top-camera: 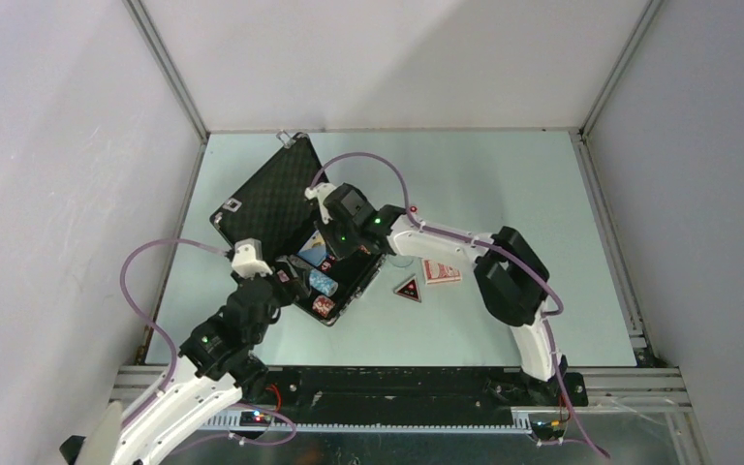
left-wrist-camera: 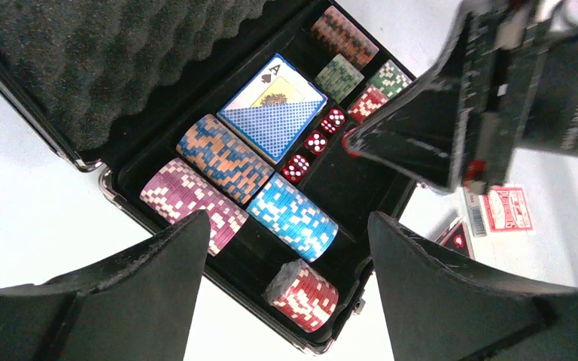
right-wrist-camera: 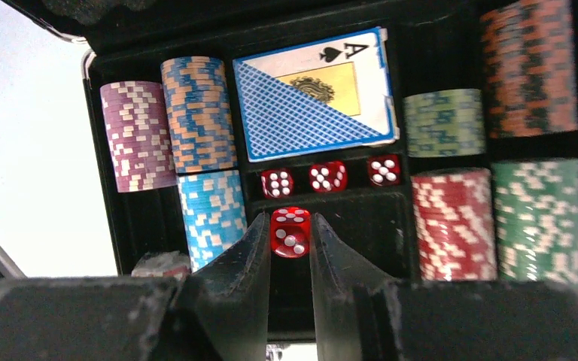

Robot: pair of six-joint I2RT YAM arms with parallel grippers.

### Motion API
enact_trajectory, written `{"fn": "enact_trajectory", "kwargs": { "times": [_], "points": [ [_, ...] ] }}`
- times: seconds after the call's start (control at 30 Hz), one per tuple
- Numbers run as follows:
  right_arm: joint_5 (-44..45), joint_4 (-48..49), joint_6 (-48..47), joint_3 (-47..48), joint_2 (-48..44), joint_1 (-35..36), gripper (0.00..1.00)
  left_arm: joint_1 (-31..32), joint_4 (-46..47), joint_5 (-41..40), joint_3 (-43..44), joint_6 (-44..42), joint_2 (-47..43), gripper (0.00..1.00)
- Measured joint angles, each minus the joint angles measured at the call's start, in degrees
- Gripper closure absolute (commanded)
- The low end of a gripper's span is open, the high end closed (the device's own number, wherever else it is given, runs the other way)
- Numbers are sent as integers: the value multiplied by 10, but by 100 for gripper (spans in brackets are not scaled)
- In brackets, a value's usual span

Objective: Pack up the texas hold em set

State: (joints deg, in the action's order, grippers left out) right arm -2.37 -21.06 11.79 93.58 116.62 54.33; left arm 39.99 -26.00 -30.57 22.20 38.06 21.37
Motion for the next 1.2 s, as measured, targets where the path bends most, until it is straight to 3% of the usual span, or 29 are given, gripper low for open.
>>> {"fn": "enact_trajectory", "kwargs": {
  "times": [0.3,1.2],
  "points": [
    [-22,11,18,23,58,12,89,0,-11,-8,-7,5,-15,17],
    [-4,22,27,57,112,-9,90,0,-11,-8,-7,5,-3,17]
  ]
}}
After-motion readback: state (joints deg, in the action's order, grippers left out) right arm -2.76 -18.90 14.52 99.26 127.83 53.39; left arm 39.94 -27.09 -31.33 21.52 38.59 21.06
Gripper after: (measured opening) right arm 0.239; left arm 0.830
